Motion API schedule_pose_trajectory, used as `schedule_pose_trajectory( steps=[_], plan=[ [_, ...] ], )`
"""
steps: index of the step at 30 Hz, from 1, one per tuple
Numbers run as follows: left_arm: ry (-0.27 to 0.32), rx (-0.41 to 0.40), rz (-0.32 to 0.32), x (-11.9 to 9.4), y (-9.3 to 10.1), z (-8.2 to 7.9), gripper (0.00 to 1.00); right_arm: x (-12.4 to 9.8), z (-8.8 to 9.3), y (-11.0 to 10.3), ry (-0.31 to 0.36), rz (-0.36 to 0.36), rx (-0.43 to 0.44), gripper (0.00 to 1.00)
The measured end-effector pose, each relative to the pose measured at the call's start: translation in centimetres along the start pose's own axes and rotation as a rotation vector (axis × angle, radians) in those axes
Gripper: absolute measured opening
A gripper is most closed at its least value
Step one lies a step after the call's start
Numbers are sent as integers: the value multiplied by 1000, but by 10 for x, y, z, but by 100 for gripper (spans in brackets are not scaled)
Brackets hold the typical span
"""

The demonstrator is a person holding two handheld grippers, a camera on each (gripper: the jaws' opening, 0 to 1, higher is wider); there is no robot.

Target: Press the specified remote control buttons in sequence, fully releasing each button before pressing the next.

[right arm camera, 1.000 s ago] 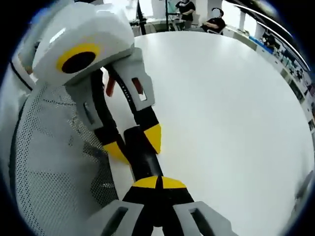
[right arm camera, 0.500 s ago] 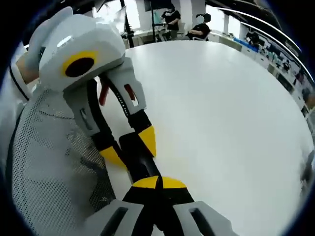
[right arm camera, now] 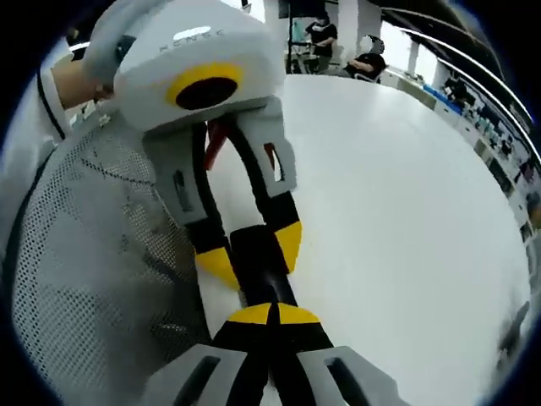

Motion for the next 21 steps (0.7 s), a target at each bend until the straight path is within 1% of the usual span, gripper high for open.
schedule_pose_trajectory(
  steps=[1,2,4,7,10,14,15,19,21],
  plan=[
    [-1,1,0,0,0,0,24,0,-1,-1,-14,8,-49,0],
    [-2,2,1,0,0,0,24,1,-1,-1,-29,15,-78,0],
    [-6,5,2,0,0,0,24,2,-2,-3,-47,26,-89,0],
    [-6,5,3,0,0,0,24,2,-2,-1,-47,26,-91,0],
    [-4,7,3,0,0,0,24,1,0,-1,-13,28,-88,0],
    [-2,7,4,0,0,0,24,0,2,1,44,16,-36,0],
    [-2,7,5,0,0,0,24,0,2,1,47,13,-19,0],
    [-3,6,4,0,0,0,24,0,-4,1,71,13,-15,0],
    [-1,5,3,0,0,0,24,2,-7,-2,61,-7,-30,0]
  ],
)
Point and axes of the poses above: the point that each gripper's makers call its tool centre point, and the gripper's own axes: x roughly forward along the fingers, y roughly to its right, z roughly out of its underside, the point moved 4 cm from there along -x, roughly backward along the fingers, and after that the axes turned 3 degrees about z, right-handed, at the moved point
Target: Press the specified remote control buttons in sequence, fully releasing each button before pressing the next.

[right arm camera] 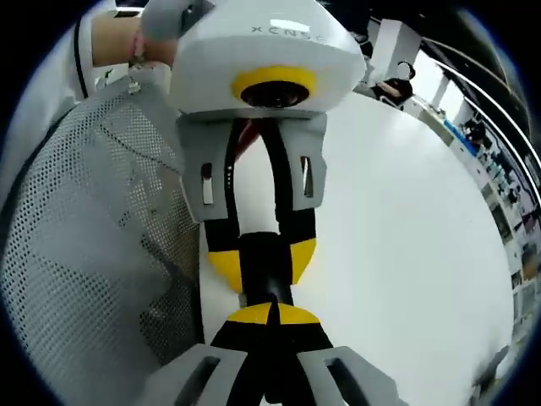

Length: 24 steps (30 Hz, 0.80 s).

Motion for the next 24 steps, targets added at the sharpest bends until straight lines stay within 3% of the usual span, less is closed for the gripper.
schedule_pose_trajectory(
  steps=[7,10,12,14,17,19,24],
  plan=[
    [1,-2,-2,0,0,0,24,3,1,-2,-53,25,-97,0],
    [2,-1,-2,0,0,0,24,3,1,-1,-59,22,-79,0],
    [2,0,-3,0,1,0,24,3,1,-1,-64,5,2,0],
    [0,1,-2,0,1,0,24,2,0,1,-76,-7,24,0],
    [-7,2,-2,0,1,0,24,3,-1,1,-96,-14,14,0],
    [-7,1,-2,0,1,0,24,1,1,0,-81,-9,4,0],
    [-3,0,-3,0,0,0,24,-1,4,1,33,-25,114,0]
  ],
)
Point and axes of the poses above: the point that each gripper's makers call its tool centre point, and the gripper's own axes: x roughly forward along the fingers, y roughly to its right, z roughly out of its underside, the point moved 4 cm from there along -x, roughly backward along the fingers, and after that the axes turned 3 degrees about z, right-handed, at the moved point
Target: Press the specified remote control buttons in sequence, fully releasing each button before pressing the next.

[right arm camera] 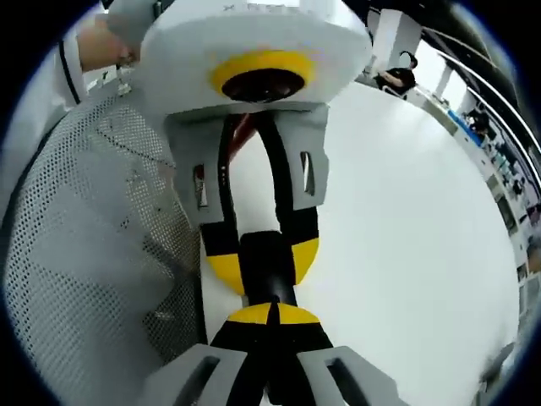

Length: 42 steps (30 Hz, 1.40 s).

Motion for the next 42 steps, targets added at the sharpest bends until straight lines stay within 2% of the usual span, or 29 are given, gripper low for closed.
schedule_pose_trajectory(
  steps=[6,18,24,31,37,42],
  plan=[
    [3,-2,-2,0,0,0,24,1,-5,0,22,11,14,0],
    [6,-16,-6,0,0,0,24,6,-5,-1,-10,-6,-90,0],
    [-18,-7,-5,0,1,-2,24,6,-5,0,-15,-17,-94,0],
    [-26,-19,-13,1,1,-2,24,5,-6,-2,-37,-2,-96,0],
    [-39,-30,-25,1,1,-2,25,5,-7,-3,-56,8,-142,0],
    [-41,-46,-36,1,2,-2,25,6,-9,-3,-114,-1,-168,0]
  ],
)
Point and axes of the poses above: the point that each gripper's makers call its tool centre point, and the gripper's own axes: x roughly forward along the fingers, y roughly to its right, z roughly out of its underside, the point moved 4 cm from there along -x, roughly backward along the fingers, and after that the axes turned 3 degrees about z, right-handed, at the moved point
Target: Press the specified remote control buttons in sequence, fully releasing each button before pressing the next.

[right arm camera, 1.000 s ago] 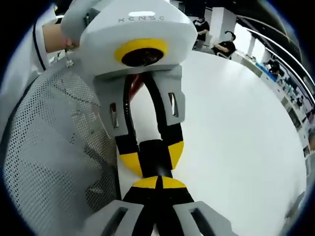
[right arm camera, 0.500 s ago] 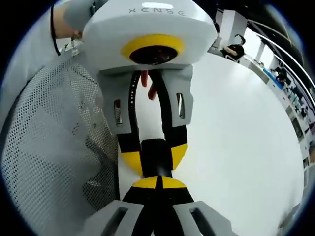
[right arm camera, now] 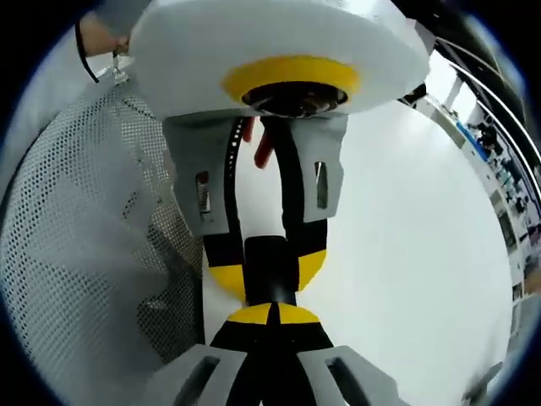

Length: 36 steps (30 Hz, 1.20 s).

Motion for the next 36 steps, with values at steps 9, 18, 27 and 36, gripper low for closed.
schedule_pose_trajectory(
  steps=[9,18,27,36],
  plan=[
    [3,-8,-3,0,0,0,25,-1,2,3,2,-26,33,0],
    [-26,22,4,0,0,-2,25,-1,6,-2,85,15,37,0],
    [-13,9,4,0,0,-1,25,-7,13,-6,156,-30,189,7],
    [-10,26,18,-1,0,-1,25,-12,29,-1,163,-37,209,20]
  ],
)
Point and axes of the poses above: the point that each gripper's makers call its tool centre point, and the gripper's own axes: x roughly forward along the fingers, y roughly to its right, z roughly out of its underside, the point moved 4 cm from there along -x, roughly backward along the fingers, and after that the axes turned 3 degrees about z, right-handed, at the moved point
